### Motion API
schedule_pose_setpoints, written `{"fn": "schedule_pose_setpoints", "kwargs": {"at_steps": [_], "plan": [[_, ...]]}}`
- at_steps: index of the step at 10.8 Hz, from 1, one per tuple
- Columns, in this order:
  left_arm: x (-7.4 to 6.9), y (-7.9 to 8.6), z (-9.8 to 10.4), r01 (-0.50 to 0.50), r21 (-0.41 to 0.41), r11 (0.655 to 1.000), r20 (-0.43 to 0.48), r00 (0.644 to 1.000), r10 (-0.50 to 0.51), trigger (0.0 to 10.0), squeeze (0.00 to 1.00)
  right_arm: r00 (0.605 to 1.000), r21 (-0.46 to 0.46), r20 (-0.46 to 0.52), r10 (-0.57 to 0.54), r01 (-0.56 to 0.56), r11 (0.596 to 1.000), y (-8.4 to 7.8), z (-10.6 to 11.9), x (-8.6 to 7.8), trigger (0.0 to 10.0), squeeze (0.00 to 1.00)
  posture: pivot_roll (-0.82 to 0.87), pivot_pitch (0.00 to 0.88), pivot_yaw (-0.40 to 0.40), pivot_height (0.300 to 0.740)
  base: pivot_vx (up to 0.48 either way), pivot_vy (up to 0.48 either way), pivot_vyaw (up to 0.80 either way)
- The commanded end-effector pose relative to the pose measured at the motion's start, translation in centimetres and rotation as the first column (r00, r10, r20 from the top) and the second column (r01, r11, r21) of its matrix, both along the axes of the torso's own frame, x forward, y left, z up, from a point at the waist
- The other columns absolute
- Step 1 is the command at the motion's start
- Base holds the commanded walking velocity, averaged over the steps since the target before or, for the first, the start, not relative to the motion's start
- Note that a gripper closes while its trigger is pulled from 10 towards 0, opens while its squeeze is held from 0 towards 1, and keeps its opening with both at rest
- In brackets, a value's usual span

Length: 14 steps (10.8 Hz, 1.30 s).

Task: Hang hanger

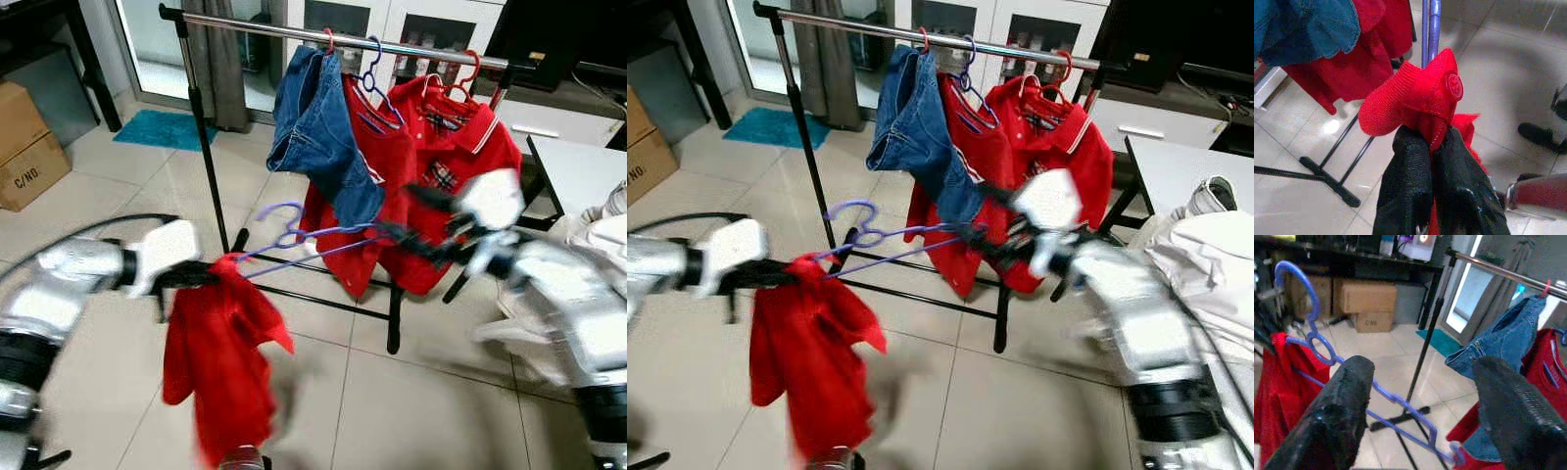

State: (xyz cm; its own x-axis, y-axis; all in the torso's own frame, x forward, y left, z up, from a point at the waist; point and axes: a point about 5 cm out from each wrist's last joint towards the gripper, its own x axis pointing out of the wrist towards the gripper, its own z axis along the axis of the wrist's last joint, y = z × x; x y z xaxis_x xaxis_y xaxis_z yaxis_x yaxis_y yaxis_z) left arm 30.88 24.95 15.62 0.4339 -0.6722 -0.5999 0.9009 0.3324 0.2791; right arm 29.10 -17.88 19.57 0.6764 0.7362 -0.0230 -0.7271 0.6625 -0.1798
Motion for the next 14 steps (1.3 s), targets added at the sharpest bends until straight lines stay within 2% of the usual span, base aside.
{"fn": "schedule_pose_setpoints", "kwargs": {"at_steps": [1,2,3,4,5,6,7,8,9,10,11,12,13,14], "plan": [[0.5,-0.2,2.2,0.017,-0.067,0.998,0.054,0.998,-0.014,0.0,0.0,0.999,0.006,-0.047,0.023,-0.023,1.0,-0.5,-0.4,-0.6,10.0,1.0,0.18,0.016,-0.029,0.74,0.0,0.0,0.0],[0.2,-1.3,3.7,0.072,-0.184,0.98,0.044,0.997,-0.065,0.0,0.0,0.986,-0.052,-0.144,0.082,-0.09,0.995,-0.6,-2.4,-1.9,10.0,1.0,0.18,0.013,-0.028,0.74,0.0,0.0,0.0],[-0.4,-2.0,4.4,0.141,-0.214,0.967,0.023,0.99,-0.14,0.0,0.0,0.99,-0.032,-0.138,0.017,-0.022,0.999,-0.7,-2.9,-1.7,10.0,1.0,0.18,0.008,-0.025,0.74,0.0,0.0,0.0],[-0.8,-2.1,4.5,0.187,-0.182,0.965,0.002,0.982,-0.19,0.0,0.0,0.995,0.018,-0.094,0.023,-0.022,1.0,-0.2,-1.9,-1.5,10.0,1.0,0.18,0.003,-0.02,0.74,0.0,0.0,0.0],[-0.8,-2.0,4.5,0.196,-0.153,0.969,-0.006,0.98,-0.2,0.0,0.0,0.997,0.046,-0.07,0.04,-0.037,0.998,0.1,-1.2,-1.5,10.0,1.0,0.18,0.0,-0.02,0.74,0.0,0.0,0.0],[-0.9,-1.7,4.4,0.199,-0.101,0.975,-0.035,0.979,-0.203,0.0,0.0,0.986,0.114,-0.006,0.165,-0.163,0.98,1.0,1.4,-2.2,10.0,1.0,0.18,0.0,-0.023,0.74,0.0,0.0,0.0],[-0.7,-1.5,4.5,0.188,-0.091,0.978,-0.037,0.981,-0.192,0.0,0.0,0.958,0.111,0.0,0.287,-0.285,0.952,1.4,2.4,-3.2,10.0,1.0,0.18,0.0,-0.025,0.74,0.0,0.0,0.0],[-0.7,-1.5,4.6,0.19,-0.089,0.978,-0.036,0.98,-0.194,0.0,0.0,0.954,0.059,-0.023,0.299,-0.297,0.953,1.5,2.0,-3.3,10.0,1.0,0.18,0.0,-0.026,0.74,0.0,0.0,0.0],[-0.5,-1.3,4.6,0.174,-0.081,0.981,-0.019,0.984,-0.176,0.0,0.0,0.96,-0.038,-0.121,0.254,-0.26,0.965,1.2,0.1,-3.1,10.0,1.0,0.18,0.0,-0.028,0.74,0.0,0.0,0.0],[-0.3,-1.0,4.7,0.157,-0.078,0.985,-0.004,0.988,-0.158,0.0,0.0,0.962,-0.116,-0.174,0.212,-0.234,0.965,0.9,-1.4,-3.0,10.0,1.0,0.18,0.0,-0.028,0.74,0.0,0.0,0.0],[0.0,-0.9,5.6,0.143,-0.146,0.979,0.012,0.99,-0.142,0.0,0.0,0.942,-0.16,-0.276,0.188,-0.238,0.958,0.6,-3.7,-3.4,10.0,1.0,0.17,0.0,-0.028,0.74,0.0,0.0,0.0],[-0.1,-1.3,7.0,0.17,-0.204,0.964,0.031,0.985,-0.167,0.0,0.0,0.911,-0.11,-0.36,0.203,-0.257,0.96,1.5,-5.9,-4.2,10.0,1.0,0.18,0.0,-0.027,0.74,0.0,0.0,0.0],[0.0,-1.6,7.9,0.184,-0.231,0.955,0.056,0.983,-0.175,0.0,0.0,0.902,-0.063,-0.395,0.176,-0.218,0.974,2.5,-7.3,-4.0,10.0,1.0,0.18,0.011,-0.023,0.74,0.0,0.0,0.0],[0.0,-1.8,8.0,0.201,-0.221,0.954,0.061,0.979,-0.192,0.0,0.0,0.911,-0.059,-0.397,0.111,-0.146,0.987,3.0,-7.9,-3.2,10.0,1.0,0.18,0.021,-0.018,0.74,0.0,0.0,0.0]]}}
